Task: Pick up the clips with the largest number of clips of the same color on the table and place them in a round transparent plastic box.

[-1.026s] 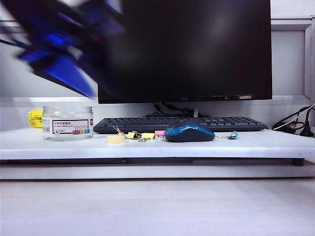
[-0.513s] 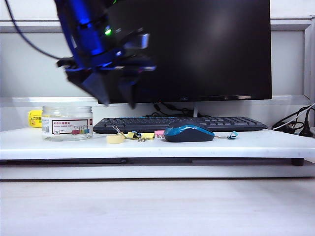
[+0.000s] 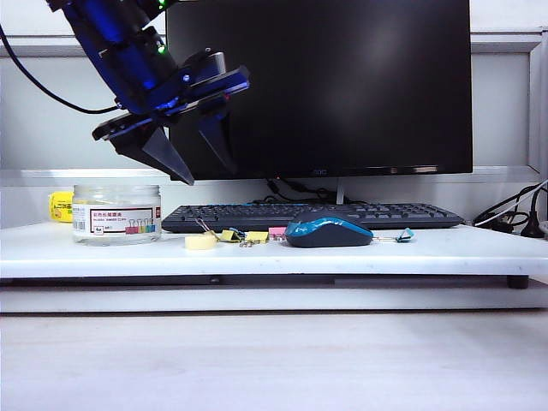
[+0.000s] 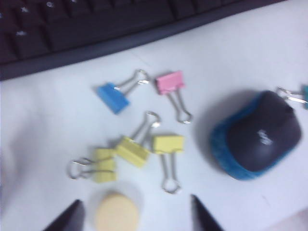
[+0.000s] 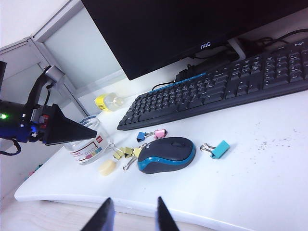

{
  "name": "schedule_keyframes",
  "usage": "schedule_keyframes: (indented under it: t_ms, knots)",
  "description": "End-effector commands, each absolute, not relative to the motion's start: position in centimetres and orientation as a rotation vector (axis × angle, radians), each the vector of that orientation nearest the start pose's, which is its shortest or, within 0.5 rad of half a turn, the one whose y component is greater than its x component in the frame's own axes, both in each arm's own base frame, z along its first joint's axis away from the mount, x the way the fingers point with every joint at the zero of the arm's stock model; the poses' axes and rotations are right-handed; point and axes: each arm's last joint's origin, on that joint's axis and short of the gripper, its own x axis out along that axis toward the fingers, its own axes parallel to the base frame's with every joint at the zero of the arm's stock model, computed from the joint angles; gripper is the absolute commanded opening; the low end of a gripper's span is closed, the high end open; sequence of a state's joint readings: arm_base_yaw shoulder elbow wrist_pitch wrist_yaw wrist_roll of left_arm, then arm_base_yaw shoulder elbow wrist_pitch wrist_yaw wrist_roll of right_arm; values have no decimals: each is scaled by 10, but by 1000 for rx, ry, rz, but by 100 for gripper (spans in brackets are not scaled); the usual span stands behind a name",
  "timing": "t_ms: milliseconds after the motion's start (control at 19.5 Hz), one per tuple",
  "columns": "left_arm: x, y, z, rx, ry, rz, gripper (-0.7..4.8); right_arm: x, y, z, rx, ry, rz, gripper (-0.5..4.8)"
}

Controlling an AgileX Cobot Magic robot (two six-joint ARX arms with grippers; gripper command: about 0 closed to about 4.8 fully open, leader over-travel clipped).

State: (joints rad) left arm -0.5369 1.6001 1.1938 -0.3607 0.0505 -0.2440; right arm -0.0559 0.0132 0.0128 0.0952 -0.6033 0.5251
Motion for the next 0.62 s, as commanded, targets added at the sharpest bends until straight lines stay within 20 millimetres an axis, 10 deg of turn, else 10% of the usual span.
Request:
schedule_keyframes:
  t_ms: [51, 615]
  knots:
    - [301, -181, 253, -28, 828, -452, 270, 92, 11, 179, 471, 37, 564, 118]
    - [315, -220, 240, 212, 873, -333, 269, 92, 11, 179, 471, 37, 564, 118]
